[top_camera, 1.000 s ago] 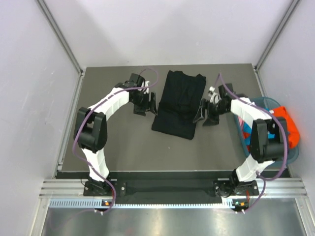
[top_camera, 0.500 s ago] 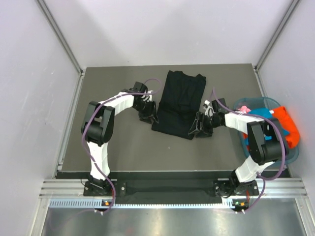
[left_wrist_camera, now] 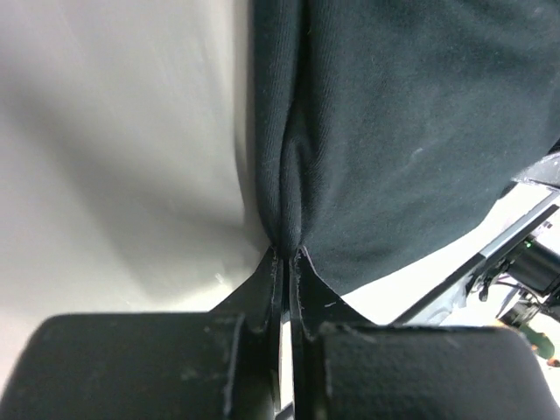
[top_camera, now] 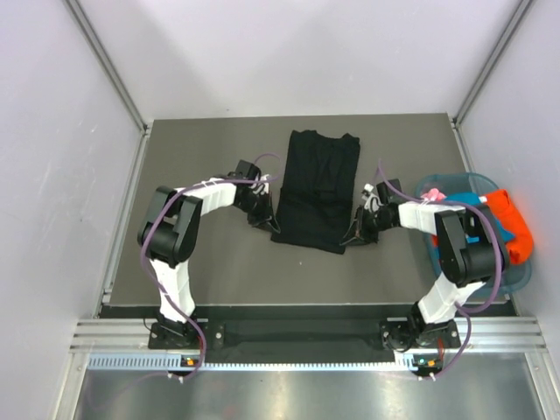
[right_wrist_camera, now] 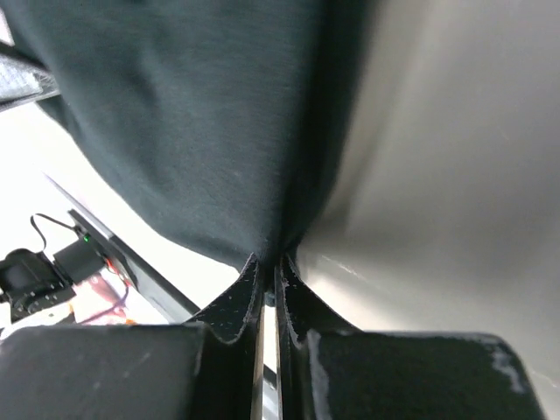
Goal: Fold and stack the t-shirts
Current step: Fold the tshirt
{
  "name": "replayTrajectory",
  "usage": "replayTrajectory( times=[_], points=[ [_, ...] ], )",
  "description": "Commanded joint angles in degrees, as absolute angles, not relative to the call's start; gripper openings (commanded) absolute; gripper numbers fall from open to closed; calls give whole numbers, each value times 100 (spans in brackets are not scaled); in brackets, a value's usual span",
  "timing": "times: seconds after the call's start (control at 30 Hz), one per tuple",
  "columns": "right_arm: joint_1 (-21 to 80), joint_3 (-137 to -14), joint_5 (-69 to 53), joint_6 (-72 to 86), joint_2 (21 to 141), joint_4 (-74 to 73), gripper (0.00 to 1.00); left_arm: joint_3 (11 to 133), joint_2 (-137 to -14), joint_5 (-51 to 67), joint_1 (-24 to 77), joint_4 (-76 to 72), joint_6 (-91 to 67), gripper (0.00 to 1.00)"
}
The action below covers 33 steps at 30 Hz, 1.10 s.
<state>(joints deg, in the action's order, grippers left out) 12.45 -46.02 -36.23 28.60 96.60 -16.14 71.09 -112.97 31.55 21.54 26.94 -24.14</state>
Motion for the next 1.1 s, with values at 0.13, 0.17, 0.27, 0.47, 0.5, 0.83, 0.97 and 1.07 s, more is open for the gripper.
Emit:
replayTrajectory(
  times=[0.13,0.17,0.27,0.47,0.5,0.83,0.97,1.07],
  points=[
    [888,-4561,-3367,1759,9202,-3066,0,6215,-10416,3015,2916,2453,-3391,0],
    [862,-4588,-3236,1514,9185,-3224,1,6136,-10285,3015,2996,2374,-3488,0],
    [739,-4710,-2850,1152,9132,-3708,16,5915,-10117,2936,3182,2381,-3639,8],
    [729,-5351,-2671,1125,8956,-3745,48,6257,-9739,2040,3120,3102,-3033,55],
    [729,-5570,-2698,1116,8956,-3675,52,6423,-9712,1978,3077,3146,-2893,62],
    [729,-6872,-2733,835,10194,-3261,46,7452,-10519,2224,2646,2839,-2110,59],
    [729,-7049,-2804,861,10388,-3156,45,7839,-10933,2232,2637,2953,-1969,59],
    [721,-7101,-2891,931,10494,-3041,44,7857,-11074,2329,2637,2804,-2012,58]
  ],
)
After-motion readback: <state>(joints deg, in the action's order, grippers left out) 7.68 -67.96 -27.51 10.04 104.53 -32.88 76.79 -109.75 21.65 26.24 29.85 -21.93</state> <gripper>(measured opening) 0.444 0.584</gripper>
